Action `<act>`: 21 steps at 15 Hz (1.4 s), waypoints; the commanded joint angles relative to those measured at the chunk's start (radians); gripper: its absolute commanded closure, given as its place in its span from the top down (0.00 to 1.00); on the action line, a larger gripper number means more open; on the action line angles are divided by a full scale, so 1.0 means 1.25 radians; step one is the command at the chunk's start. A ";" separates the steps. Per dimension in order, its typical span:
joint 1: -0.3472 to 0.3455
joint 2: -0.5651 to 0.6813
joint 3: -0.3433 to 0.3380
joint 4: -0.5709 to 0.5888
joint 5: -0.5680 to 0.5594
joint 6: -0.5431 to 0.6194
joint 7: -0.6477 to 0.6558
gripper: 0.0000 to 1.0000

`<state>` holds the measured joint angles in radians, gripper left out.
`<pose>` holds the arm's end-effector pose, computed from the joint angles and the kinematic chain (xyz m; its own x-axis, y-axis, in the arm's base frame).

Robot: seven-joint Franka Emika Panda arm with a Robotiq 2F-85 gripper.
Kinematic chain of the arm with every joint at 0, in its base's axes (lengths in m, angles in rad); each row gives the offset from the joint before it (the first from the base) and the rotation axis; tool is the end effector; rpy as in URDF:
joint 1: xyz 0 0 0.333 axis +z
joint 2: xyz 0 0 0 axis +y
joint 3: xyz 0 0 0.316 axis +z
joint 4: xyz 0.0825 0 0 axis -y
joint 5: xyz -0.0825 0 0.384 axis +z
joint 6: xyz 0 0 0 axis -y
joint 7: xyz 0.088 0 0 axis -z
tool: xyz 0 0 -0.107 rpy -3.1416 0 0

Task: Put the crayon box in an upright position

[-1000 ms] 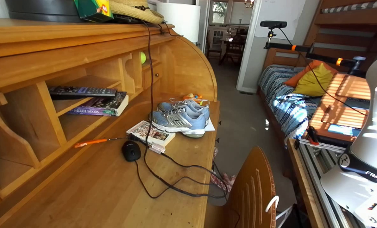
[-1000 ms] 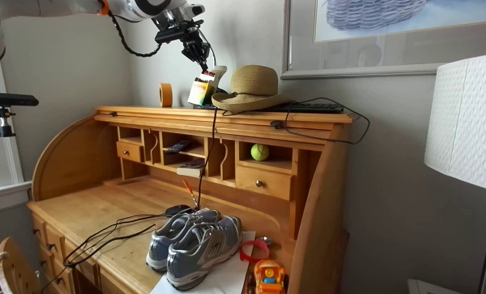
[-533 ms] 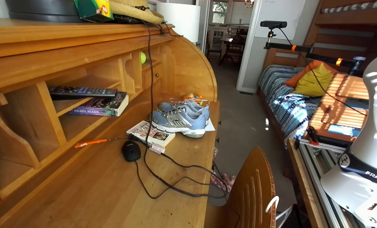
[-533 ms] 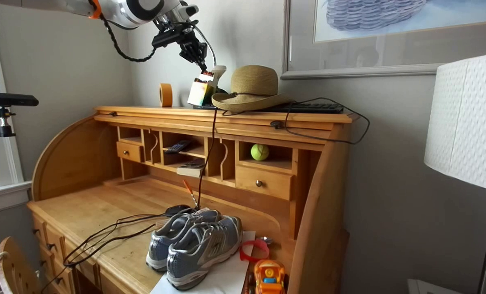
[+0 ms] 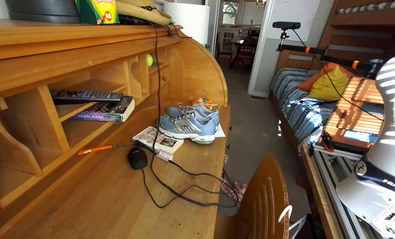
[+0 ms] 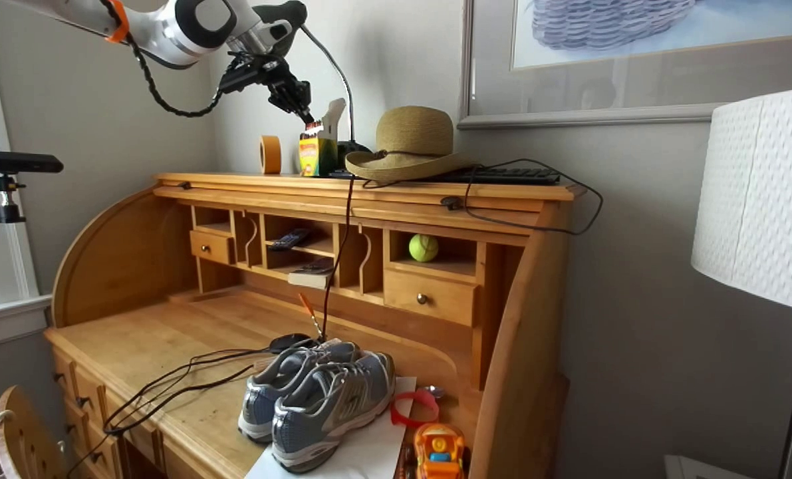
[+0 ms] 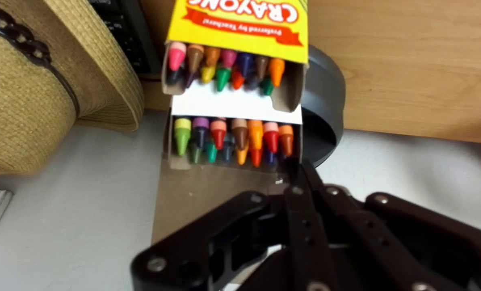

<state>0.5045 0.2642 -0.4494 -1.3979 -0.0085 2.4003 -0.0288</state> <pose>0.6770 0.0839 0.6589 0.7127 0.1626 0.6824 0.0893 -0.9859 0.1416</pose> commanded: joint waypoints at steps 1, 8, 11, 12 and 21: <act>0.066 -0.122 -0.024 -0.194 -0.111 0.078 0.122 0.00; -0.205 -0.271 0.258 -0.388 -0.220 0.126 0.270 0.27; -0.279 -0.304 0.306 -0.426 -0.198 0.128 0.262 0.41; -0.299 -0.312 0.315 -0.435 -0.192 0.130 0.255 0.48; -0.366 -0.298 0.329 -0.434 -0.033 0.123 0.113 0.42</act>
<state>0.0708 -0.1067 -0.0514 -1.9223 -0.1194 2.5331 0.1829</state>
